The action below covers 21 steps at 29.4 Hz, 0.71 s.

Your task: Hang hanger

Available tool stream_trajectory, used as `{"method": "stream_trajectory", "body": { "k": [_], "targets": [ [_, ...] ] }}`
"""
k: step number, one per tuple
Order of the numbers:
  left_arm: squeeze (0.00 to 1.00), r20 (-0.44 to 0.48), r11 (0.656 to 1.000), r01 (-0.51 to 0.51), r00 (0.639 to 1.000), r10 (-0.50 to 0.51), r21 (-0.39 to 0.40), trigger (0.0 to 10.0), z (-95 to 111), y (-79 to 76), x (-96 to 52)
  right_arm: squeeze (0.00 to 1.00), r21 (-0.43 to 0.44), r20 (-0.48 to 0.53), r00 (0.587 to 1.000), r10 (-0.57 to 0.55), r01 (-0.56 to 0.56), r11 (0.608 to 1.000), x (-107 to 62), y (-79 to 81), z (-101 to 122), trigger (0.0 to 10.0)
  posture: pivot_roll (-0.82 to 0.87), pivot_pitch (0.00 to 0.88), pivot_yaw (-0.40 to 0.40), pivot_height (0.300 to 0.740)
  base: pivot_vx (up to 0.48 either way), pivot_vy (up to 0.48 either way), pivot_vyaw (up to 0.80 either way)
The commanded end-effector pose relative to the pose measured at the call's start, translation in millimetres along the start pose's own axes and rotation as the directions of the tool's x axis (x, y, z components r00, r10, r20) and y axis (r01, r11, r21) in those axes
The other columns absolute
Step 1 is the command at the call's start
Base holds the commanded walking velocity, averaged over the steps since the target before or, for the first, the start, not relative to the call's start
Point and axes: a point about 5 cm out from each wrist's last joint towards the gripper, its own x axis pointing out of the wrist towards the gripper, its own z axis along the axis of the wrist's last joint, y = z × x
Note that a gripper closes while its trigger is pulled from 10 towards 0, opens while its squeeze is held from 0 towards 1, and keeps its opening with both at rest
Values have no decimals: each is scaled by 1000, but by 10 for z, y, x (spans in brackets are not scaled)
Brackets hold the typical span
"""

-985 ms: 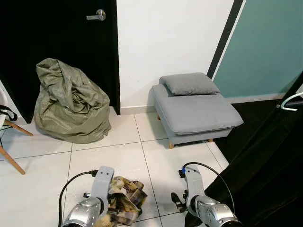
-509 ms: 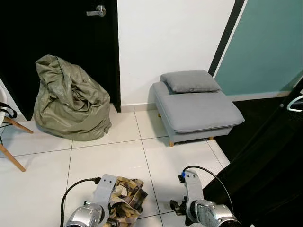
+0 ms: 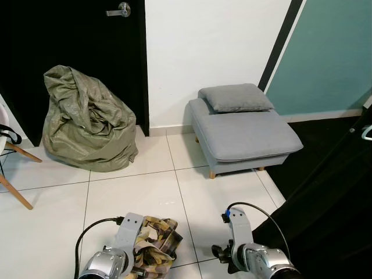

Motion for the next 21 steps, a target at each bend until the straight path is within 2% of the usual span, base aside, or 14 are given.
{"method": "stream_trajectory", "body": {
  "k": [1, 5, 6, 10, 21],
  "targets": [
    [0, -11, 1000, -1, 1000, 1, 14, 10000, -17, -9, -1, 0, 14, -19, 1000, -20, 20, 1000, -10, -53, -58, 10000, 11, 249, -17, 740, 0, 0, 0],
    [0, -6, 1000, -5, 1000, 6, 23, 10000, -2, -13, 4, 0, 23, -13, 1000, -24, 24, 999, -9, -62, -50, 10000, 10, 247, -17, 740, 0, 0, 0],
    [0, -5, 1000, -7, 1000, 7, 25, 10000, 2, -12, 4, 0, 10, -11, 1000, -20, 20, 1000, -5, -52, -40, 10000, -4, 219, -7, 740, 0, 0, 0],
    [0, 0, 999, -7, 1000, 7, 32, 10000, 20, -8, 5, 0, -23, 1, 1000, -20, 20, 1000, 0, -26, -7, 10000, -9, 221, -4, 740, 0, 0, 0],
    [0, 18, 999, -15, 1000, 14, 40, 10000, 65, 21, -3, 0, -8, 29, 999, -39, 40, 999, -21, -66, 28, 10000, -4, 213, -4, 740, 0, 0, 0]
  ]
}}
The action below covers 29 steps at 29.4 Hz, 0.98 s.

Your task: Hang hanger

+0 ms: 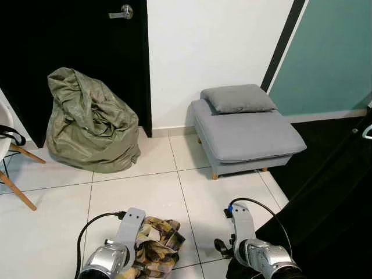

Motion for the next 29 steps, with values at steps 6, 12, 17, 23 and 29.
{"method": "stream_trajectory", "body": {
  "k": [6, 12, 17, 23, 29],
  "targets": [
    [0, -12, 1000, -3, 1000, 3, 24, 10000, -46, 7, 6, 0, 9, -8, 1000, -15, 15, 1000, 1, -40, -63, 10000, -5, 203, -10, 740, 0, 0, 0],
    [0, -15, 1000, 0, 1000, 0, 25, 10000, -59, -15, 10, 0, -3, -13, 1000, -14, 14, 1000, 8, -33, -89, 10000, -3, 188, -16, 740, 0, 0, 0],
    [0, -20, 1000, 3, 1000, -3, 16, 10000, -75, -16, 15, 0, 7, -19, 1000, -5, 5, 1000, 15, -16, -109, 10000, -2, 185, -15, 740, 0, 0, 0],
    [0, -21, 1000, 1, 1000, 0, 18, 10000, -76, -18, 23, 0, 1, -21, 1000, -4, 4, 1000, 24, -9, -111, 10000, 15, 173, -14, 740, 0, 0, 0],
    [0, -22, 1000, 1, 1000, 0, 18, 10000, -63, -12, 31, 0, -4, -20, 1000, -5, 5, 1000, 31, -5, -95, 10000, 20, 164, -4, 740, 0, 0, 0]
  ]
}}
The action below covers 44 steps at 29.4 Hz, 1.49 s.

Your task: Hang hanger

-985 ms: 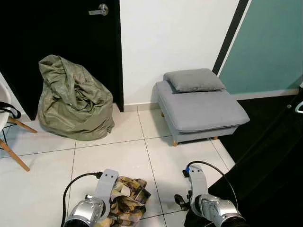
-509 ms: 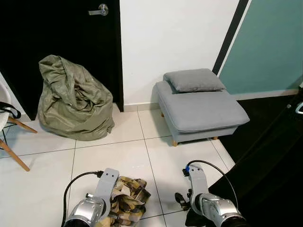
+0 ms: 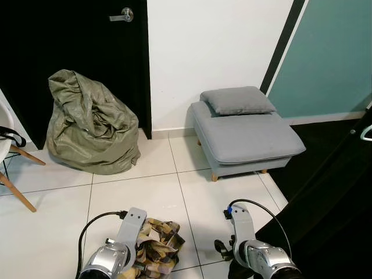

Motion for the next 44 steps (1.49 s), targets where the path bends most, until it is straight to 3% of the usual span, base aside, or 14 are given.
{"method": "stream_trajectory", "body": {
  "k": [1, 26, 37, 44],
  "targets": [
    [0, -19, 1000, 0, 1000, 0, -5, 10000, -54, 1, 12, 0, 5, -14, 1000, -6, 6, 1000, 10, -9, -44, 10000, 20, 164, -4, 740, 0, 0, 0],
    [0, -41, 1000, 5, 999, -5, 5, 10000, -89, -18, 46, 0, 11, -23, 1000, -5, 6, 1000, 38, -1, -71, 10000, 27, 105, -6, 740, 0, 0, 0],
    [0, -53, 999, 30, 998, -32, -38, 10000, -113, -51, 69, 0, 80, 59, 998, -4, 0, 997, 32, 6, 16, 10000, 24, 81, 10, 740, 0, 0, 0],
    [0, -49, 999, 31, 998, -33, -37, 10000, -92, -56, 73, 0, 109, 44, 999, 1, -6, 994, 35, -7, -1, 10000, 25, 75, 0, 740, 0, 0, 0]
  ]
}}
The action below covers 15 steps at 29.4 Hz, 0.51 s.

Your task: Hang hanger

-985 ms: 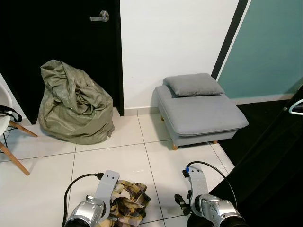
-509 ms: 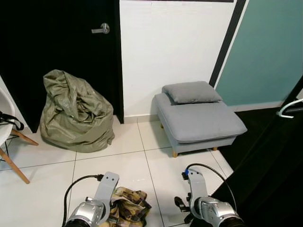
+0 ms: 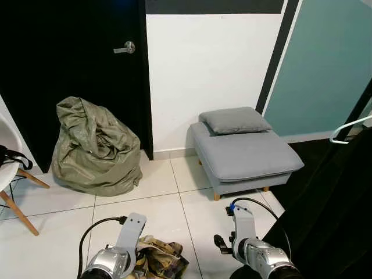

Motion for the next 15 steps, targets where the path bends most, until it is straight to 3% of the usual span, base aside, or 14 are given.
{"method": "stream_trajectory", "body": {
  "k": [1, 8, 15],
  "targets": [
    [0, 3, 1000, 15, 1000, -15, -5, 10000, 17, -32, 9, 0, 9, -24, 1000, 7, -7, 1000, 7, 3, -43, 10000, 25, 75, 0, 740, 0, 0, 0],
    [0, 2, 1000, 14, 1000, -14, -2, 10000, 15, -29, 13, 0, -57, -51, 999, 5, -7, 998, 16, 23, -57, 10000, 24, 80, -2, 740, 0, 0, 0],
    [0, -1, 1000, 15, 1000, -15, -2, 10000, 7, -34, 21, 0, -46, -53, 998, 37, -40, 998, 22, 48, -78, 10000, 26, 83, -7, 740, 0, 0, 0]
  ]
}}
